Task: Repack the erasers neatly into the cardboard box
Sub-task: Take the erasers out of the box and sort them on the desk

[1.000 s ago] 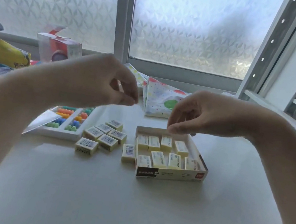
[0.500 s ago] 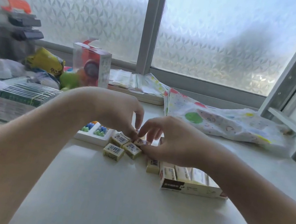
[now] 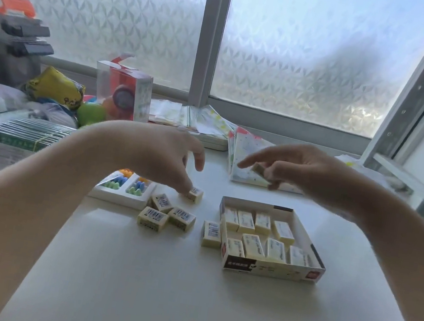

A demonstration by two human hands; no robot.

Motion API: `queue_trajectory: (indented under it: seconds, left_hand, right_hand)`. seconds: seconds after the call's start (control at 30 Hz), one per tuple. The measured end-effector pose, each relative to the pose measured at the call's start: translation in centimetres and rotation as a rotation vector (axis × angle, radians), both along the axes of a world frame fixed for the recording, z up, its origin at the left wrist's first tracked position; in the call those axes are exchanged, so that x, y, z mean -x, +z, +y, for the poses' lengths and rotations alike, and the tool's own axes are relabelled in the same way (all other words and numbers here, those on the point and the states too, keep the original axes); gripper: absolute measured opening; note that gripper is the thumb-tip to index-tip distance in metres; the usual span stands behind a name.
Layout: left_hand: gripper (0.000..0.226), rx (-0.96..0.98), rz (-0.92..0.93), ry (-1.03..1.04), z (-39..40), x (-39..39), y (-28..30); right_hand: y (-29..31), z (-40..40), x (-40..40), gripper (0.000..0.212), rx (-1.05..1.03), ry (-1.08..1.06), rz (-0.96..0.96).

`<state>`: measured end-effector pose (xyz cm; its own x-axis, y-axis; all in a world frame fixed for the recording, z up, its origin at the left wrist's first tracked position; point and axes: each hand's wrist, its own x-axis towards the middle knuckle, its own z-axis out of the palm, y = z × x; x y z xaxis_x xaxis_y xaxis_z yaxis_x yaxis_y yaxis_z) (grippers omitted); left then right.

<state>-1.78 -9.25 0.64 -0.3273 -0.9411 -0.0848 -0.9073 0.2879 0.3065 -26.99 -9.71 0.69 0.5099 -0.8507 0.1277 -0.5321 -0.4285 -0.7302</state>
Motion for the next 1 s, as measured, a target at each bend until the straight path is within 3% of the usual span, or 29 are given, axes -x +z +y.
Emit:
queue_trajectory:
  seconds: [0.1,0.17,0.3,0.43,0.6,0.77,1.0]
  left_hand:
    - [0.022,0.076,0.146,-0.069,0.3,0.2,0.5]
    - [0.017,0.079,0.278,-0.135,0.6,0.9,0.3]
    - [0.010,0.030,0.501,-0.230,1.0,2.7,-0.9]
    - [0.010,0.069,0.570,-0.316,0.9,4.4,-2.9]
    - [0.015,0.082,0.525,-0.344,0.7,4.7,-3.9]
    - [0.023,0.136,0.368,-0.287,0.9,4.5,-3.5]
    - [0.028,0.106,0.226,-0.263,1.8,5.2,-3.1]
  right_hand:
    - [0.1,-0.1,1.7,0.028,-0.224,0.067,-0.067]
    - [0.3,-0.1,2.5,0.020,-0.266,0.088,-0.009]
    - [0.8,0.5,3.2,0.016,-0.185,0.094,0.151]
    - [0.5,0.5,3.1,0.019,-0.067,0.098,0.283]
    - [0.2,0.2,3.1,0.022,-0.016,0.097,0.297]
    - [0.2,0.3,2.9,0.031,0.002,0.058,0.353]
    - [0.5,0.8,2.7,0.025,-0.036,0.067,0.437]
